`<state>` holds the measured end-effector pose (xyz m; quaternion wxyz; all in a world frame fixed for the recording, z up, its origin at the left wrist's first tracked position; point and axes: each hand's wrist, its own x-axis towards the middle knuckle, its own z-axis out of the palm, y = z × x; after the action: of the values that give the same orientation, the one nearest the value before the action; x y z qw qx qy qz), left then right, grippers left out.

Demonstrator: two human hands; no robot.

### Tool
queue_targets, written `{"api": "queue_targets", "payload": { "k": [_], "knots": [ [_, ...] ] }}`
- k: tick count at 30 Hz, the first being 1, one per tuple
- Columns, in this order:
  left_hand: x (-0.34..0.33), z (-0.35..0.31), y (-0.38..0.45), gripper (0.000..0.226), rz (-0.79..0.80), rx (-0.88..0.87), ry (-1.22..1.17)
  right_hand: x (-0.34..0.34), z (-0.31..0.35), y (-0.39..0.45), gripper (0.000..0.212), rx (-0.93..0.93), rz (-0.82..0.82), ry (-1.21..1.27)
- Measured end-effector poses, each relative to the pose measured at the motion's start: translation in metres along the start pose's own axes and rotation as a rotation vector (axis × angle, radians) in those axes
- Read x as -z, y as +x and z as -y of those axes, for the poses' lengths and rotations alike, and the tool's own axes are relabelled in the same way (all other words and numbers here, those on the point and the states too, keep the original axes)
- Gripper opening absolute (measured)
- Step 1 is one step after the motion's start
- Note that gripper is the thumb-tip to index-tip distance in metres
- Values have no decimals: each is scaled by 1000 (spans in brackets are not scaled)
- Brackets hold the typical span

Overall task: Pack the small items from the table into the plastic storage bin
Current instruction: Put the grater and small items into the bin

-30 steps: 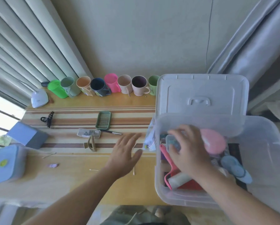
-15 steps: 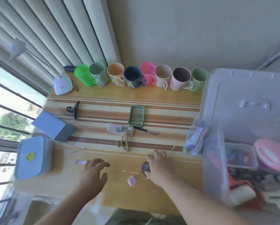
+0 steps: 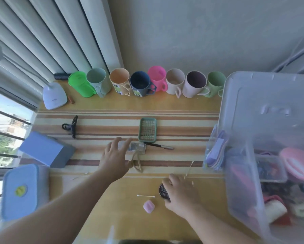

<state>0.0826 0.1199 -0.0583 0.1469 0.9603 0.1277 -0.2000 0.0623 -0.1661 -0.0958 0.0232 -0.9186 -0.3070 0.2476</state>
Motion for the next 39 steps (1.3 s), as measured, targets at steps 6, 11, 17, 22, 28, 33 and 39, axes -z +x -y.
{"api": "queue_targets", "payload": {
  "k": [6, 11, 17, 22, 28, 33, 39],
  "knots": [
    [4, 7, 46, 96, 144, -31, 154, 21, -6, -9, 56, -82, -42, 183],
    [-6, 20, 38, 60, 64, 50, 77, 56, -22, -32, 59, -89, -178, 333],
    [-5, 35, -9, 47, 6, 222, -29, 128, -43, -67, 59, 37, -406, 470],
    [24, 4, -46, 41, -144, 273, -231, 177, -105, -103, 58, -26, -698, 516],
    [66, -136, -71, 31, -287, 123, -386, 147, -237, -134, 66, -347, -494, 368],
    [52, -264, -101, 45, -287, -174, -318, 127, -305, -156, 60, -351, -394, 258],
    [17, -366, -103, 49, -298, -461, -149, 115, -418, -223, 37, -622, -370, 238]
  ]
}}
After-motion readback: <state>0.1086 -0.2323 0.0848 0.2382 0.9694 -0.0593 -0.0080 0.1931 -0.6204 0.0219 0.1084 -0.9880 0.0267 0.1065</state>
